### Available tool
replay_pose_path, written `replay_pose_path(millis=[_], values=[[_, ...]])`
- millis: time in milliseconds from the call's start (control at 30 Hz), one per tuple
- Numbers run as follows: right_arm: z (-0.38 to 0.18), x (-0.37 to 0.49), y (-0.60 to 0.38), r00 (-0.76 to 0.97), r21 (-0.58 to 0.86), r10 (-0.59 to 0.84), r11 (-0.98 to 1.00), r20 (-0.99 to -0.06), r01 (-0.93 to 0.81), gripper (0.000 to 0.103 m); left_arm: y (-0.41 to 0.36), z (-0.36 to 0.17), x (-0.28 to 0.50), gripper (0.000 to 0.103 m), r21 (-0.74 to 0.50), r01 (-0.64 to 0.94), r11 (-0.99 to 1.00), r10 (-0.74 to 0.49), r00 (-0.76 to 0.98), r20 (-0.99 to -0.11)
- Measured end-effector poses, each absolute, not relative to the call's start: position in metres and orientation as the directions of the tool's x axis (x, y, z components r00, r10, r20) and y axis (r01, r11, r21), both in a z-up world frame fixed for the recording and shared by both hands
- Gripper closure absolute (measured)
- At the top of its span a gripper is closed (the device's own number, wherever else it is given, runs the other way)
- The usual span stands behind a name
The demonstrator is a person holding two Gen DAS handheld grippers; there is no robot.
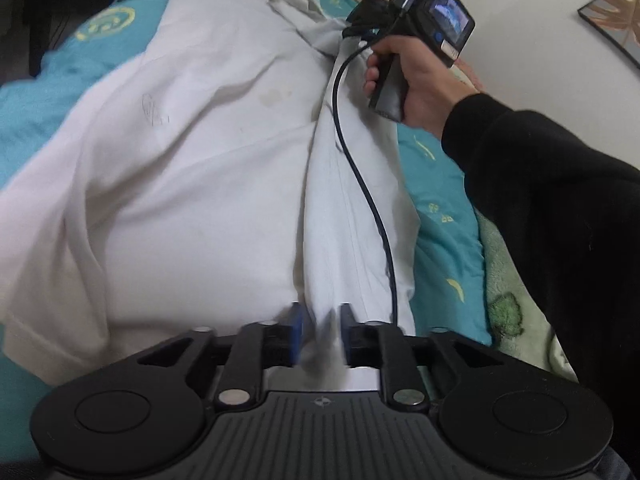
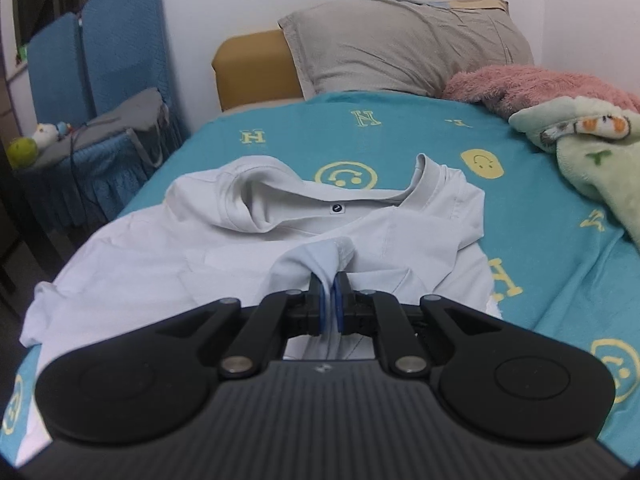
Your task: Fold clothes
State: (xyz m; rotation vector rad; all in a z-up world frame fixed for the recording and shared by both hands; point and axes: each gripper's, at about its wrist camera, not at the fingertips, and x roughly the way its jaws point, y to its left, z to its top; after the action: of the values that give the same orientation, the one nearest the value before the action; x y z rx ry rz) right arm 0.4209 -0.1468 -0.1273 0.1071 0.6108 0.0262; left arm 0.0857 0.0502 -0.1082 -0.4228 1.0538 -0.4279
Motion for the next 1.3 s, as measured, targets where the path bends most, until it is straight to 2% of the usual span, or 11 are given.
replay_pose_path(millis=[67, 100, 133, 200, 267, 400, 633, 800, 1000, 1133, 1300], values=[[-0.125, 0.417, -0.147, 0.819, 0.119, 0.059, 0.993, -0.57, 0.012, 0.088, 0.051, -0.097, 0.084, 0.041, -0.449, 0.163, 0.879, -0.468, 0.484, -0.74], [-0.123, 0.414, -0.147, 0.82, 0.125, 0.061, 0.992, -0.569, 0.012, 0.069, 0.052, -0.09, 0.082, 0.037, -0.421, 0.172, 0.891, -0.446, 0.511, -0.735], [-0.121, 0.411, -0.147, 0.821, 0.131, 0.064, 0.991, -0.567, 0.013, 0.042, 0.054, -0.084, 0.08, 0.035, -0.398, 0.181, 0.899, -0.43, 0.537, -0.726], [-0.112, 0.4, -0.147, 0.839, 0.143, 0.066, 0.99, -0.54, 0.014, 0.017, 0.059, -0.074, 0.078, 0.028, -0.361, 0.191, 0.913, -0.401, 0.585, -0.705], [-0.1, 0.385, -0.146, 0.85, 0.15, 0.081, 0.989, -0.52, -0.002, 0.02, 0.059, -0.067, 0.079, 0.025, -0.328, 0.183, 0.927, -0.367, 0.626, -0.689], [-0.075, 0.352, -0.147, 0.849, 0.177, 0.118, 0.984, -0.515, -0.029, 0.02, 0.064, -0.059, 0.083, 0.025, -0.341, 0.121, 0.932, -0.33, 0.672, -0.663], [-0.025, 0.266, -0.155, 0.873, 0.207, 0.135, 0.978, -0.469, -0.04, 0.02, 0.083, -0.03, 0.075, 0.024, -0.275, 0.037, 0.961, -0.204, 0.765, -0.611], [0.006, 0.194, -0.163, 0.889, 0.23, 0.135, 0.973, -0.437, -0.035, 0.02, 0.072, -0.014, 0.055, 0.021, -0.239, 0.064, 0.969, -0.188, 0.822, -0.538], [0.025, 0.113, -0.172, 0.908, 0.235, 0.156, 0.97, -0.388, -0.066, 0.02, 0.043, -0.004, 0.027, 0.018, -0.129, 0.116, 0.985, -0.163, 0.867, -0.471], [0.018, 0.079, -0.186, 0.902, 0.289, 0.161, 0.956, -0.4, -0.043, 0.02, 0.042, -0.015, 0.026, 0.018, -0.103, 0.094, 0.99, -0.133, 0.862, -0.489], [-0.016, 0.03, -0.201, 0.906, 0.318, 0.126, 0.948, -0.405, 0.01, 0.02, 0.064, -0.028, 0.04, 0.018, -0.205, 0.026, 0.978, -0.136, 0.828, -0.543]])
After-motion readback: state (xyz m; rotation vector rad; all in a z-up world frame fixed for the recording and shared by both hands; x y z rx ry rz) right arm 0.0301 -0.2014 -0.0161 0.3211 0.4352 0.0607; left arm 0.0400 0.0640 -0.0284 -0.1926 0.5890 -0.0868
